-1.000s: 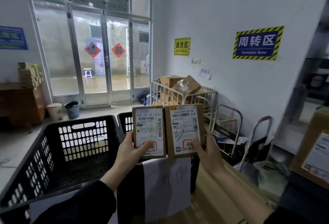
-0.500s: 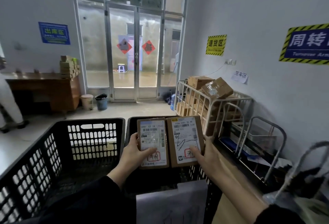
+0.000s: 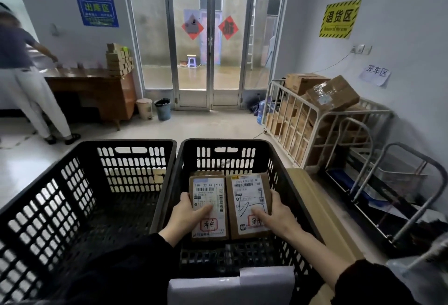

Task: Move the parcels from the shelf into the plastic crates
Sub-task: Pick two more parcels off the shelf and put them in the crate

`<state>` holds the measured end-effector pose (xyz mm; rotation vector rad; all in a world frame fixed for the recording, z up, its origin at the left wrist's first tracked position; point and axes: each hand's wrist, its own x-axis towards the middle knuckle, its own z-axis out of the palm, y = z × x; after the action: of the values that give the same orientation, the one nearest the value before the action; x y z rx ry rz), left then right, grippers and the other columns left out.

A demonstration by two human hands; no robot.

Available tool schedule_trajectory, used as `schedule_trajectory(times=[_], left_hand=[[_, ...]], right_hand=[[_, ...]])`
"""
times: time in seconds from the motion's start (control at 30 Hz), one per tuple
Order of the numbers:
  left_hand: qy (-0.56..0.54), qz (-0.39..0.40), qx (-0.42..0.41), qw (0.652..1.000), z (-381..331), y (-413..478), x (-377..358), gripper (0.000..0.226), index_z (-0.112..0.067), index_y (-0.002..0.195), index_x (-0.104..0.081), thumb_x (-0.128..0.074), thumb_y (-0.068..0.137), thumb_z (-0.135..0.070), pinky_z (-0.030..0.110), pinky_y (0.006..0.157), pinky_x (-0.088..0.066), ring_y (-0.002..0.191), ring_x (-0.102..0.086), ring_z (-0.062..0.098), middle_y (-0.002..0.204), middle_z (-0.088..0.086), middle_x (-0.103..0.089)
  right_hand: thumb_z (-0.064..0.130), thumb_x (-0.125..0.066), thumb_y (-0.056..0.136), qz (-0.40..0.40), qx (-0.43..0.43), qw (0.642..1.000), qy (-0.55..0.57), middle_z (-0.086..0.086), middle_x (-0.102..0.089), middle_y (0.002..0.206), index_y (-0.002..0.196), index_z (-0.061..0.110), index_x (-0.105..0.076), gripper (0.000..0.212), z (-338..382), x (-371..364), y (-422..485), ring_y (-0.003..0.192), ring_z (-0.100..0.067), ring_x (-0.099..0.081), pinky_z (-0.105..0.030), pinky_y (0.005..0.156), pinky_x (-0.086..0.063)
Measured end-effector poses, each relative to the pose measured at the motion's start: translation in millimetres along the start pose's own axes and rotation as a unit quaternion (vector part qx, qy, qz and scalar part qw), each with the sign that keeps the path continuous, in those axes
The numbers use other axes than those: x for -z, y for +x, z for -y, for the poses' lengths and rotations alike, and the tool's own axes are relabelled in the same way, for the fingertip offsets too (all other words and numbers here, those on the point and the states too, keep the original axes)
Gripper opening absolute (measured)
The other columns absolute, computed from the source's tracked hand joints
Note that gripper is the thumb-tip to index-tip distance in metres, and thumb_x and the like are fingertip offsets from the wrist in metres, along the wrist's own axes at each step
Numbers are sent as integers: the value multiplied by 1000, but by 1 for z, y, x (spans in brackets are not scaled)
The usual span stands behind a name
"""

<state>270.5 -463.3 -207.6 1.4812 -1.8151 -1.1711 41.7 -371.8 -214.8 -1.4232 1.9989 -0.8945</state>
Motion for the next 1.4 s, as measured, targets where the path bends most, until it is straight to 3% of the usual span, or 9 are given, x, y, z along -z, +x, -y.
schedule_trajectory(times=[0.23,0.37,0.57,0.7,0.87,1.03,1.13,1.23,1.4], left_hand=[[36,41,93,994,18,19,-9,50,-13,103,-36,-70,78,-41,23,69,-50,90,-61,15,110,4,-62],[20,76,148,986,27,22,-20,68,-4,123,-32,-72,77,-36,24,79,-51,106,-61,19,121,7,-60],[-43,109,231,966,38,28,-37,72,2,130,-37,-77,73,-17,40,98,-49,110,-62,27,122,15,-61],[-59,113,267,955,45,40,-40,65,2,127,-40,-76,74,-11,38,95,-51,107,-63,27,120,16,-62],[-36,142,267,953,56,52,-48,29,-4,104,-60,-72,77,-8,30,83,-53,104,-65,27,115,18,-65],[6,140,259,956,73,62,-52,64,3,124,-48,-78,72,-19,39,97,-49,108,-63,27,120,16,-63],[59,129,245,959,79,61,-56,77,4,129,-34,-77,73,-27,28,89,-50,111,-59,22,125,11,-56],[88,120,226,963,79,60,-58,72,-5,121,-28,-75,74,-30,20,70,-47,102,-59,18,121,8,-58],[114,124,194,966,82,60,-59,58,-14,103,-28,-76,74,-31,22,70,-47,95,-61,16,114,4,-61]], right_hand=[[43,-58,87,40,-45,998,-17,14,-56,94,124,22,-32,50,-16,-19,16,75,3,-56,-11,58,-41],[44,-59,85,79,-84,992,-50,11,-56,94,119,20,-33,49,-26,-23,23,80,-5,-57,-19,66,-47],[46,-64,82,148,-155,974,-75,-5,-57,124,134,8,-24,76,-38,-33,31,105,-17,-60,-30,87,-51],[46,-68,78,186,-191,962,-64,-7,-54,128,141,1,-13,95,-41,-41,42,103,-14,-57,-21,78,-49],[50,-71,74,209,-214,952,-67,-9,-45,137,143,0,-8,105,-53,-49,55,121,-22,-50,-29,99,-44],[48,-75,70,210,-221,952,-42,-6,-52,132,142,1,-9,108,-65,-59,65,117,-19,-53,-28,96,-45],[48,-77,67,210,-227,950,-39,-5,-53,130,141,3,-13,107,-73,-66,68,115,-19,-54,-32,97,-47],[48,-77,66,211,-234,948,-32,-3,-54,127,138,7,-19,101,-79,-69,67,112,-17,-55,-28,89,-48],[47,-78,66,204,-231,951,-31,-2,-55,125,137,8,-20,100,-82,-71,66,109,-16,-56,-24,81,-45]])
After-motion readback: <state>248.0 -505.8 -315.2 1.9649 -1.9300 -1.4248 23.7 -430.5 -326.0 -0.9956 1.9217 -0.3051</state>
